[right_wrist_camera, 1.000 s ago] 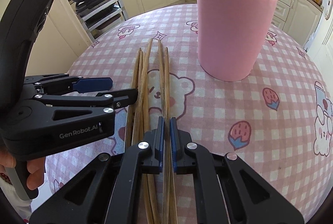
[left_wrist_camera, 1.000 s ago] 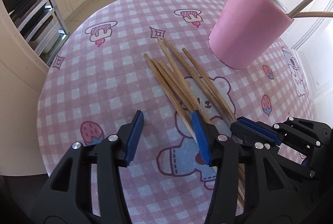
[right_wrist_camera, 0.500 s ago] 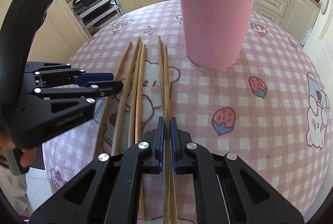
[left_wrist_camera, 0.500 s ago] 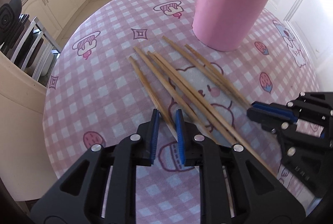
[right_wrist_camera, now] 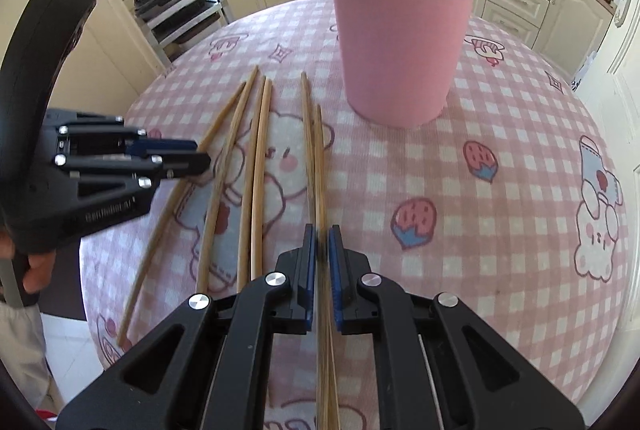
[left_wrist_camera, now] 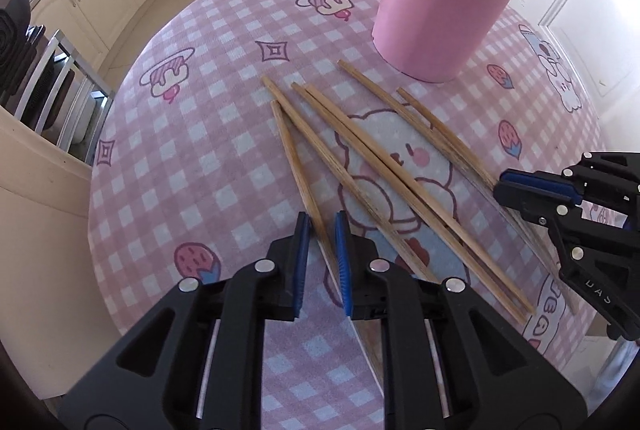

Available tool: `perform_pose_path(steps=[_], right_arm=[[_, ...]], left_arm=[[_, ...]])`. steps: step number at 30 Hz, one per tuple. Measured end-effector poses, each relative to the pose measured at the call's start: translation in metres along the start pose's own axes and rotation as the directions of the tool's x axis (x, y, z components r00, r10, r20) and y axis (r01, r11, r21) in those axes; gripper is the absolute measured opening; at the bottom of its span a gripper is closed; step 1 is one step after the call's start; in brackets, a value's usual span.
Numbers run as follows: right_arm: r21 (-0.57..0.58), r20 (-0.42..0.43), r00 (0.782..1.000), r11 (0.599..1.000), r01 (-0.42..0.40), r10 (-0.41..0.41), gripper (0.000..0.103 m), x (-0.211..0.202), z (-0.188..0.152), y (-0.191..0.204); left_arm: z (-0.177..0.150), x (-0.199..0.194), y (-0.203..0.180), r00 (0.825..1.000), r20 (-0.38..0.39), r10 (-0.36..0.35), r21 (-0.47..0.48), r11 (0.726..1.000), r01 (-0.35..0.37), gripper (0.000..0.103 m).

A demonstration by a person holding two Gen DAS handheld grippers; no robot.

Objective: Organize utensils
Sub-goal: 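Close the right tool on a chopstick while the left tool grasps another, then lift both chopsticks upright and lower them into the pink cup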

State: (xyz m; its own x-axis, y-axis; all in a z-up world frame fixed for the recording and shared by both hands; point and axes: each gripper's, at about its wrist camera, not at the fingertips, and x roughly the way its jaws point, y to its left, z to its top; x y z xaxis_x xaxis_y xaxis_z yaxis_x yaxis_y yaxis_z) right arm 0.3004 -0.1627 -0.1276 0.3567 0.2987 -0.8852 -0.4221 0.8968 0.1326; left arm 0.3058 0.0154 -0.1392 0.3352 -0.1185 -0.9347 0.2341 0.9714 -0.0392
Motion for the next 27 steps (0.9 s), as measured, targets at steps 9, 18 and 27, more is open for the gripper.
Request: perform_pose_path(steps=[9, 18, 27], right_arm=[[0.022, -0.011, 0.999, 0.999, -0.037, 0.037, 0.008, 0.016, 0.024, -0.002], [0.005, 0.058, 0.998, 1.0, -0.01, 0.01, 0.005, 0.003, 0.026, 0.001], [-0.046, 0.2, 0.98, 0.999, 0.018, -0.008, 0.005, -0.057, 0.017, 0.014]], left_arm=[[0.021, 0.009, 0.012, 0.999, -0.018, -0.048, -0.087, 0.995, 0.046, 0.015], [0.03, 0.012, 0.015, 0.999, 0.022, -0.035, -0.097, 0.995, 0.037, 0.008], [0.019, -0.046, -0.006, 0.984, 0.166, -0.066, -0.039, 0.997, 0.073, 0.006]])
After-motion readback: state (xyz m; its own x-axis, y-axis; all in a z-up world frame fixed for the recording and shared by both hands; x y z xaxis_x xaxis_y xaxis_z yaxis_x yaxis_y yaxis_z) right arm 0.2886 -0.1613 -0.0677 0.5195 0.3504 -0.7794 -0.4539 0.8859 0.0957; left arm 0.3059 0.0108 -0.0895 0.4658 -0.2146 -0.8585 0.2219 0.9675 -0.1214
